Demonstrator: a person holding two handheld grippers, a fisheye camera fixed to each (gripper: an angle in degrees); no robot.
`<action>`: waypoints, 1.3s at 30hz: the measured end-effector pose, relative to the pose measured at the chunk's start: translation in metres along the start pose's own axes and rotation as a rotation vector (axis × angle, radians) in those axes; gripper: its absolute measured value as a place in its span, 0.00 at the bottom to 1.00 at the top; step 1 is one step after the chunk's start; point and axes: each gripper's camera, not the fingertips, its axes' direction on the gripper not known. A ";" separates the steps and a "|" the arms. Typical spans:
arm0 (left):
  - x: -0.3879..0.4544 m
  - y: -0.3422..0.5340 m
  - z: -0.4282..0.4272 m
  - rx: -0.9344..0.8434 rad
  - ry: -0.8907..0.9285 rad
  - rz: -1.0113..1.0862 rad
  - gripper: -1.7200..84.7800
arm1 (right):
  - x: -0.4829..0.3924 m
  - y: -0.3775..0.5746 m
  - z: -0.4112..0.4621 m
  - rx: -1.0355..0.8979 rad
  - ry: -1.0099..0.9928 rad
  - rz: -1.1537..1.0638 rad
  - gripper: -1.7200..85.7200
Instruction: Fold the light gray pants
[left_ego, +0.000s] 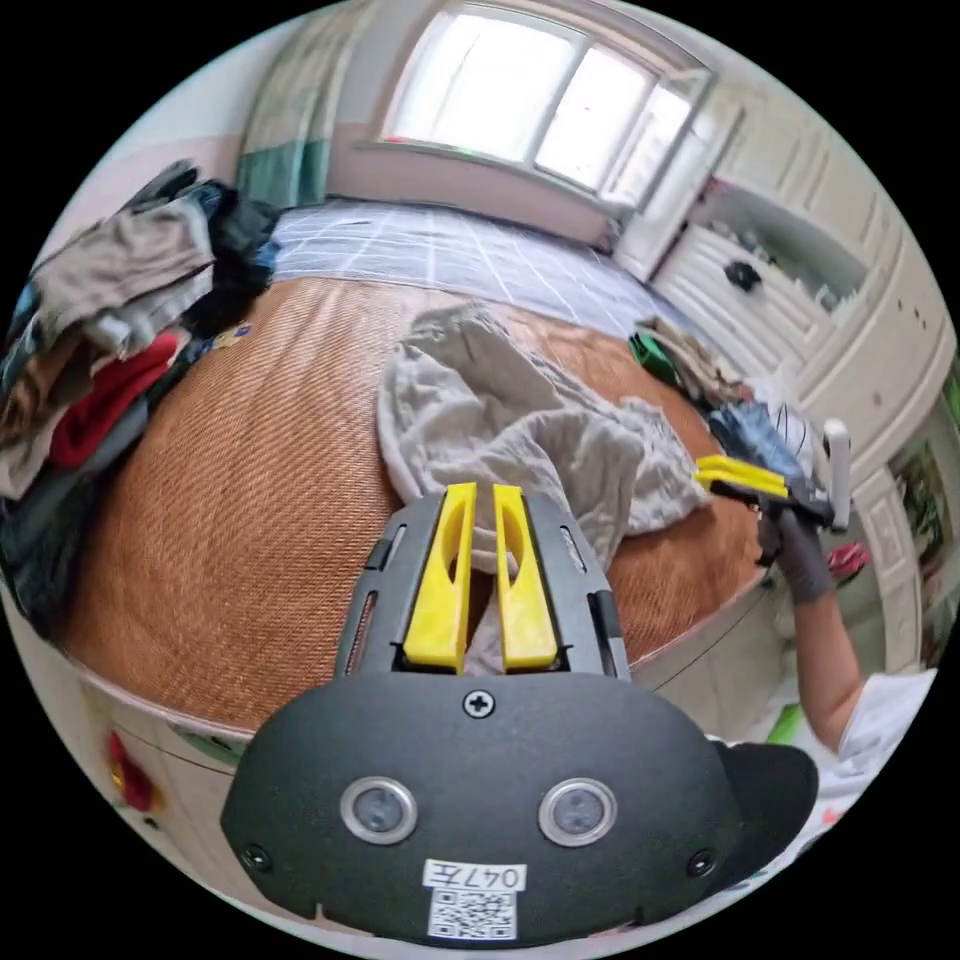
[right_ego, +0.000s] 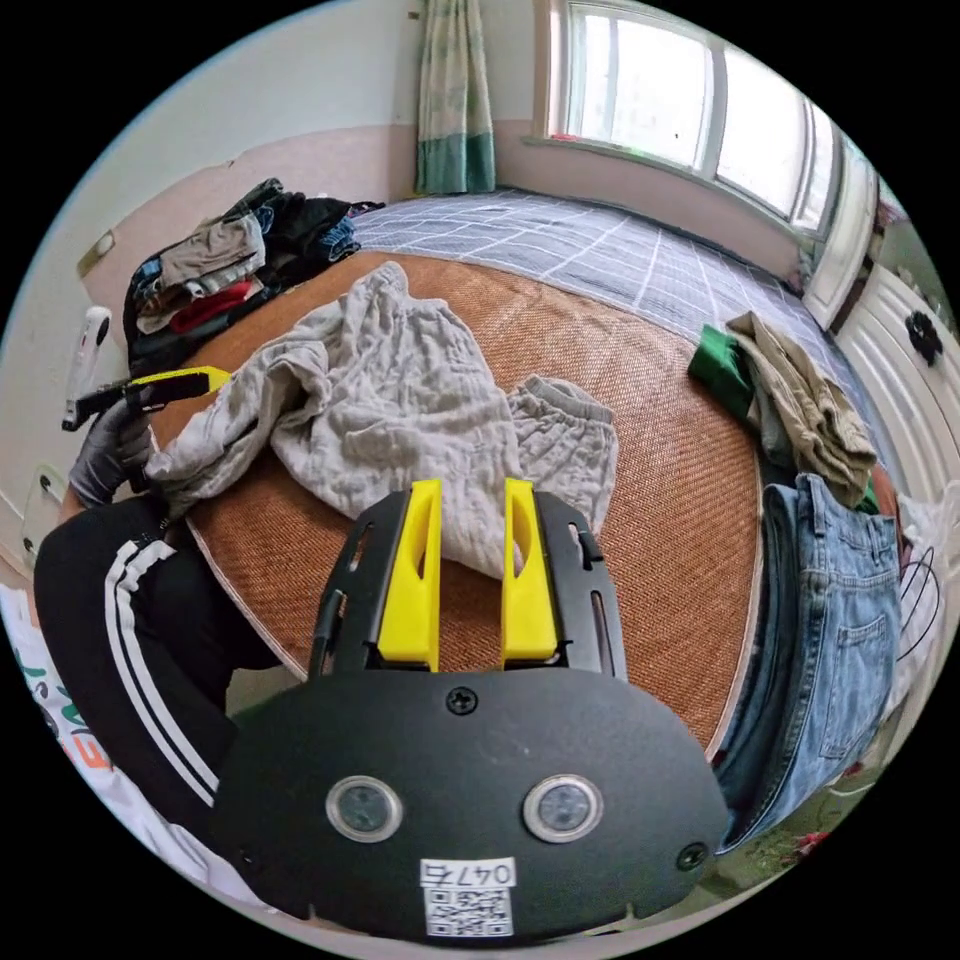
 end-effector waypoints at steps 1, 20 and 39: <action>0.012 -0.012 0.015 -0.028 -0.012 0.038 0.02 | -0.001 -0.002 0.006 -0.025 -0.001 -0.008 0.05; -0.062 -0.288 0.118 -0.140 0.167 0.256 0.03 | 0.021 0.043 -0.030 -0.150 -0.238 -0.137 0.06; -0.147 -0.533 0.318 -0.391 0.218 0.034 0.03 | 0.011 -0.075 0.084 -0.198 -0.240 -0.142 0.04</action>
